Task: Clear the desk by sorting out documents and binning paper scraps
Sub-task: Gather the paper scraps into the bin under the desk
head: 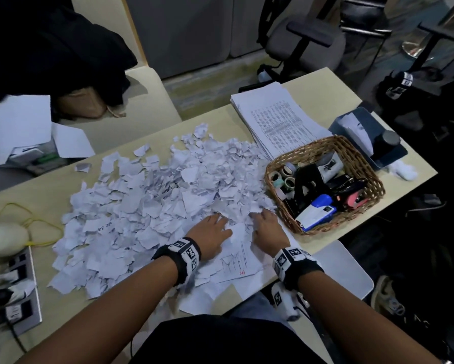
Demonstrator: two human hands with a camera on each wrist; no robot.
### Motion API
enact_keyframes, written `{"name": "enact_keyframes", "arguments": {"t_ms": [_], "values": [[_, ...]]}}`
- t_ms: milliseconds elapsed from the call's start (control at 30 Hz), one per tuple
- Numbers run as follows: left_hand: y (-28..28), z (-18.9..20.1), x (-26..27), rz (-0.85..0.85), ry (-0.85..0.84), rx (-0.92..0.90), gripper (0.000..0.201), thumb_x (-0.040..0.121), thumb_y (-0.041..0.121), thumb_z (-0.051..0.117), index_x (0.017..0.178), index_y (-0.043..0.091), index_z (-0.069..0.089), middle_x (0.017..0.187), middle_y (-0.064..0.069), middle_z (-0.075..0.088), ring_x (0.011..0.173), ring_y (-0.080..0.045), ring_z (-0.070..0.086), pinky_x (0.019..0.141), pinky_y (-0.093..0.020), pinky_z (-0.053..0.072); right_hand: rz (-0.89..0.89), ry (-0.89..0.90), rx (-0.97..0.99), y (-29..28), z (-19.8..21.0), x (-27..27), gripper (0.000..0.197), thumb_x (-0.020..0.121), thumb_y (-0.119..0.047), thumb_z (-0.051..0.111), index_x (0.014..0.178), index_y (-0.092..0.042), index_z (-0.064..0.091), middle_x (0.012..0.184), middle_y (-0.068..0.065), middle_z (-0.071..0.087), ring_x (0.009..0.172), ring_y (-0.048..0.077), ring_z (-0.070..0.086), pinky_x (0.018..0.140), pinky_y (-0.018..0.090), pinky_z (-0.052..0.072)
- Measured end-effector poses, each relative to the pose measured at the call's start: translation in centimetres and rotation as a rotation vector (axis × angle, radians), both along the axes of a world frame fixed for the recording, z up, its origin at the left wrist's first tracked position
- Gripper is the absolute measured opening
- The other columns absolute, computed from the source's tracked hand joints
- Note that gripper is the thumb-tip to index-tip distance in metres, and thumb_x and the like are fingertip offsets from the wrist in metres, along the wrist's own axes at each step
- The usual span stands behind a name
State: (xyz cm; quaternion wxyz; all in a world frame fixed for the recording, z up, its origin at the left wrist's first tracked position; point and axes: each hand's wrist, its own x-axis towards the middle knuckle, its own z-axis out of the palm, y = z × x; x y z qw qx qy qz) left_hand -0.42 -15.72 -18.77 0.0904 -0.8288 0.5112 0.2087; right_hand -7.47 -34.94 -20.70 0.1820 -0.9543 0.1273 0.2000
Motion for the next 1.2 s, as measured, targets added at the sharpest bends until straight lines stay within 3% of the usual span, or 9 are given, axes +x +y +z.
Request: {"name": "enact_keyframes", "arguments": {"t_ms": [167, 300, 500, 733, 833, 933, 1067, 1133, 1200], "values": [[3.2, 0.2, 1.3, 0.119, 0.000, 0.011, 0.049, 0.091, 0.027, 0.054, 0.137, 0.012, 0.042, 0.156, -0.017, 0.021, 0.143, -0.036, 0.020, 0.116, -0.044, 0.021, 0.078, 0.052, 0.007, 0.4, 0.6, 2.6, 0.063, 0.088, -0.002, 0.046, 0.144, -0.032, 0.038, 0.151, 0.017, 0.023, 0.139, 0.040, 0.023, 0.101, 0.055, 0.042], [5.6, -0.3, 1.7, 0.186, 0.033, -0.008, 0.046, 0.090, 0.027, 0.054, 0.133, 0.010, 0.046, 0.156, -0.019, 0.021, 0.144, -0.035, 0.019, 0.117, -0.043, 0.020, -0.108, 0.001, 0.050, 0.6, 1.0, 3.8, 0.056, 0.079, 0.006, 0.050, 0.131, -0.013, 0.049, 0.139, 0.020, 0.035, 0.131, 0.038, 0.035, 0.099, 0.041, 0.043], [6.6, -0.9, 1.4, 0.205, 0.049, -0.059, 0.046, 0.088, 0.024, 0.055, 0.130, 0.009, 0.047, 0.157, -0.022, 0.019, 0.144, -0.038, 0.020, 0.119, -0.045, 0.018, -0.482, 0.269, 0.065, 2.2, 1.4, 4.2, 0.088, 0.082, -0.024, 0.068, 0.148, -0.007, 0.013, 0.149, 0.025, 0.020, 0.129, 0.047, 0.037, 0.098, 0.044, 0.043], [6.0, -0.3, 1.0, 0.261, 0.051, -0.100, 0.054, 0.089, 0.043, 0.054, 0.135, 0.019, 0.039, 0.156, -0.014, 0.023, 0.141, -0.032, 0.026, 0.116, -0.044, 0.022, -0.595, 0.318, 0.091, 2.9, 1.8, 5.6, 0.095, 0.082, -0.024, 0.071, 0.148, 0.000, 0.007, 0.149, 0.027, 0.018, 0.134, 0.042, 0.034, 0.094, 0.042, 0.043], [6.0, -0.4, 1.0, 0.256, 0.036, -0.101, 0.052, 0.090, 0.038, 0.057, 0.135, 0.019, 0.040, 0.156, -0.013, 0.023, 0.142, -0.031, 0.024, 0.115, -0.044, 0.021, -0.699, 0.334, 0.137, 3.0, 2.3, 6.2, 0.088, 0.073, -0.026, 0.076, 0.137, 0.005, 0.024, 0.133, 0.026, 0.040, 0.117, 0.038, 0.050, 0.080, 0.035, 0.047], [6.2, -0.6, 1.0, 0.251, 0.030, -0.104, 0.052, 0.090, 0.036, 0.058, 0.136, 0.017, 0.040, 0.157, -0.013, 0.022, 0.144, -0.031, 0.022, 0.116, -0.043, 0.020, -0.631, 0.400, 0.186, 2.7, 2.3, 6.3, 0.080, 0.060, -0.041, 0.074, 0.121, 0.002, 0.046, 0.108, 0.014, 0.058, 0.098, 0.031, 0.059, 0.089, 0.040, 0.050], [6.8, -0.7, 1.3, 0.223, 0.035, -0.116, 0.049, 0.090, 0.031, 0.059, 0.132, 0.014, 0.043, 0.157, -0.013, 0.022, 0.143, -0.030, 0.023, 0.114, -0.041, 0.022, -0.619, 0.314, 0.305, 2.3, 3.1, 6.1, 0.062, 0.070, -0.029, 0.077, 0.119, 0.002, 0.055, 0.097, 0.012, 0.059, 0.079, 0.022, 0.058, 0.056, 0.025, 0.042], [7.1, -0.8, 1.4, 0.215, 0.039, -0.127, 0.045, 0.090, 0.030, 0.059, 0.129, 0.012, 0.045, 0.156, -0.013, 0.023, 0.143, -0.029, 0.024, 0.114, -0.040, 0.023, -0.659, 0.227, 0.396, 2.4, 3.5, 6.0, 0.079, 0.067, -0.019, 0.084, 0.132, -0.001, 0.044, 0.119, 0.016, 0.058, 0.102, 0.029, 0.059, 0.064, 0.027, 0.049], [7.3, -0.7, 1.4, 0.219, 0.047, -0.134, 0.042, 0.090, 0.029, 0.058, 0.127, 0.012, 0.046, 0.156, -0.013, 0.023, 0.143, -0.029, 0.024, 0.113, -0.039, 0.023, -0.649, 0.141, 0.452, 2.7, 4.0, 6.0, 0.099, 0.058, -0.021, 0.091, 0.141, -0.007, 0.039, 0.135, 0.015, 0.053, 0.120, 0.032, 0.055, 0.090, 0.038, 0.053]]}}
